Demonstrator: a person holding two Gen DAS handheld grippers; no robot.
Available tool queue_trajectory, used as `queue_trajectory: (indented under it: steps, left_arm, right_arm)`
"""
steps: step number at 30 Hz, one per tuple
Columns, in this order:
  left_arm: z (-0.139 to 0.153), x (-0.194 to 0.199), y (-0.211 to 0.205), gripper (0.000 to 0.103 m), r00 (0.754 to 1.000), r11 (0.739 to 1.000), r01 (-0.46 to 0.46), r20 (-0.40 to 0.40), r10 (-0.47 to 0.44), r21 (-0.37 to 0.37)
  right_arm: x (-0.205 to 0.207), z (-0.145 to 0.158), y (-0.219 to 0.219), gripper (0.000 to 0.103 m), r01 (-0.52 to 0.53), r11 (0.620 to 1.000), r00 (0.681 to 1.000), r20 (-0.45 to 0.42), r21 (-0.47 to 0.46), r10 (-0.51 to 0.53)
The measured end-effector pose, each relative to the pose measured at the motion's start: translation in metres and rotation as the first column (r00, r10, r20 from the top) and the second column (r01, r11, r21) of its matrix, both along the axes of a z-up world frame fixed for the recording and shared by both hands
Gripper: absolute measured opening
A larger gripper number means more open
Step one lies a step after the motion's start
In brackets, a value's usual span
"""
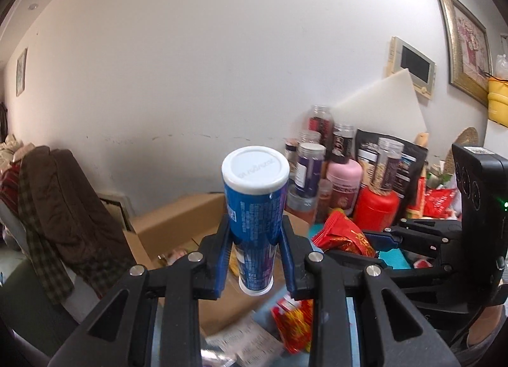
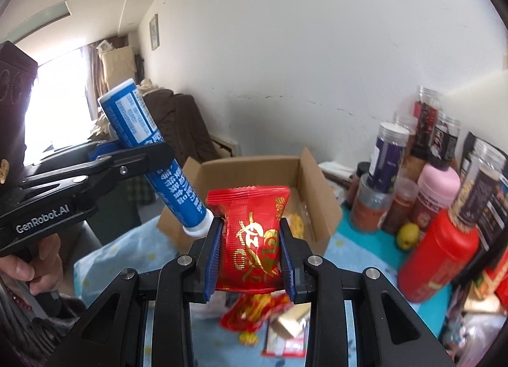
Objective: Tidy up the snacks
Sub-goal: 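Lift the blue canister with the left gripper while the right gripper carries the red packet to the box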
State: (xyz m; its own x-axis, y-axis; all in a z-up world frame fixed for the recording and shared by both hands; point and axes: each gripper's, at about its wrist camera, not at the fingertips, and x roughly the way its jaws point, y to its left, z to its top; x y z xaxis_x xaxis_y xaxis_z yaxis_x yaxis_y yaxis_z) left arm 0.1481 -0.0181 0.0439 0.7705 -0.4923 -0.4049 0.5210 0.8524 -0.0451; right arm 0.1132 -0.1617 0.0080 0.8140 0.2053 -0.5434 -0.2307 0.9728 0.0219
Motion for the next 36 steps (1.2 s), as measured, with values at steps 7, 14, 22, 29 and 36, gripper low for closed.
queue_trajectory:
  steps: [7, 14, 22, 29, 36]
  left_arm:
    - [0.002, 0.049, 0.001, 0.028, 1.0, 1.0, -0.015, 0.0, 0.015, 0.017]
    - [-0.008, 0.101, 0.004, 0.028, 0.999, 0.998, -0.03, -0.022, 0.031, 0.059]
    - [-0.029, 0.156, 0.002, 0.028, 0.995, 0.994, -0.034, -0.087, 0.043, 0.103]
    - [-0.059, 0.195, 0.0, 0.028, 0.984, 0.988, -0.04, -0.163, 0.064, 0.147]
    - [-0.088, 0.22, -0.005, 0.028, 0.967, 0.983, -0.018, -0.248, 0.063, 0.181]
  right_arm:
    - [0.049, 0.006, 0.005, 0.032, 0.009, 1.0, 1.0, 0.009, -0.012, -0.009]
    - [0.099, 0.003, 0.014, 0.032, 0.003, 0.999, 1.0, 0.01, -0.034, -0.003]
    - [0.15, -0.013, 0.024, 0.032, -0.019, 0.999, 0.999, -0.034, -0.044, 0.017]
    - [0.186, -0.039, 0.027, 0.032, -0.044, 0.998, 0.993, -0.111, -0.052, 0.038]
    - [0.209, -0.068, 0.027, 0.032, -0.047, 0.997, 0.98, -0.194, -0.053, 0.036]
